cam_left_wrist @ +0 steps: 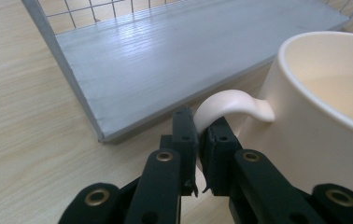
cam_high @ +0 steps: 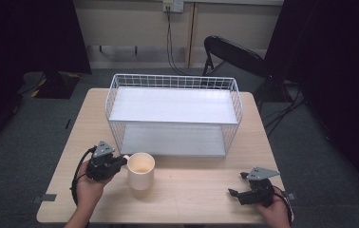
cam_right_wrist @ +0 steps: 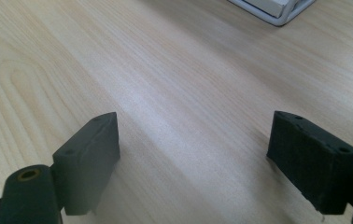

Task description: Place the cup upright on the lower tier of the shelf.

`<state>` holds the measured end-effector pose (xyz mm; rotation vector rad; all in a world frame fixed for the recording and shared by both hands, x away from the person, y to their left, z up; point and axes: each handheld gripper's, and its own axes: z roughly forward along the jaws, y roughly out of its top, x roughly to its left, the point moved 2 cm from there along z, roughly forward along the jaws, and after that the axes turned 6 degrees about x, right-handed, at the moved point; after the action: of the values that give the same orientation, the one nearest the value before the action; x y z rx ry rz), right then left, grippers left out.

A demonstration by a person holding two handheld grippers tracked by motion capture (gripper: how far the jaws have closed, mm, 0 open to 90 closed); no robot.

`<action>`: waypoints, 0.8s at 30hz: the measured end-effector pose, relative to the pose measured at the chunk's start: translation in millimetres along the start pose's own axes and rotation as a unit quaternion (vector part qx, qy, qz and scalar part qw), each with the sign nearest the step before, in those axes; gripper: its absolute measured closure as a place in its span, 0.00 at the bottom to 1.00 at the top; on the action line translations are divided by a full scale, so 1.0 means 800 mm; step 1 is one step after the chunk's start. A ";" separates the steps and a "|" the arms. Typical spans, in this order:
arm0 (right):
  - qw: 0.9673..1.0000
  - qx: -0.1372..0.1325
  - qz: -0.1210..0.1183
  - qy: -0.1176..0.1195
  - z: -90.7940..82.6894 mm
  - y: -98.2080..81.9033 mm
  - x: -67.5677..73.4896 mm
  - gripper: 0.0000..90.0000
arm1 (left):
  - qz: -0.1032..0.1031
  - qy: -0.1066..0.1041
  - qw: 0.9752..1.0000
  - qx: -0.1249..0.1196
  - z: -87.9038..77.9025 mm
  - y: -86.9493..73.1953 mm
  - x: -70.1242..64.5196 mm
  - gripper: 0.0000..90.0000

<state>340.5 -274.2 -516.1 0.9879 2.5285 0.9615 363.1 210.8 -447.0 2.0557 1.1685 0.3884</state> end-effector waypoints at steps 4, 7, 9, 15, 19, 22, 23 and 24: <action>1.000 0.000 0.000 0.000 0.000 0.000 0.000 0.18 | -0.001 0.002 1.000 0.001 0.005 0.006 -0.003 0.94; 1.000 0.000 0.000 0.000 0.000 0.000 0.000 0.18 | 0.000 0.005 1.000 0.002 0.007 0.009 -0.005 0.94; 1.000 0.000 0.000 0.000 0.000 0.000 0.000 0.18 | -0.001 0.006 1.000 0.003 0.010 0.011 -0.007 0.94; 1.000 0.000 0.000 0.000 0.000 0.000 0.000 0.18 | -0.005 0.010 1.000 0.003 0.019 0.017 -0.011 0.94; 1.000 0.000 0.000 0.000 0.000 0.000 0.000 0.18 | -0.005 0.015 1.000 0.006 0.022 0.020 -0.013 0.94; 1.000 0.000 0.000 0.000 0.000 0.000 0.000 0.18 | -0.010 0.016 1.000 0.003 0.027 0.025 -0.017 0.94; 1.000 0.000 0.000 0.000 0.000 0.000 0.000 0.18 | -0.009 0.018 1.000 0.003 0.028 0.027 -0.018 0.94; 1.000 0.000 0.000 0.000 0.000 0.000 0.000 0.18 | -0.010 0.019 1.000 0.003 0.030 0.028 -0.019 0.94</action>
<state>340.5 -274.2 -516.1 0.9877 2.5283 0.9614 382.3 180.3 -445.7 2.0477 1.2137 0.4162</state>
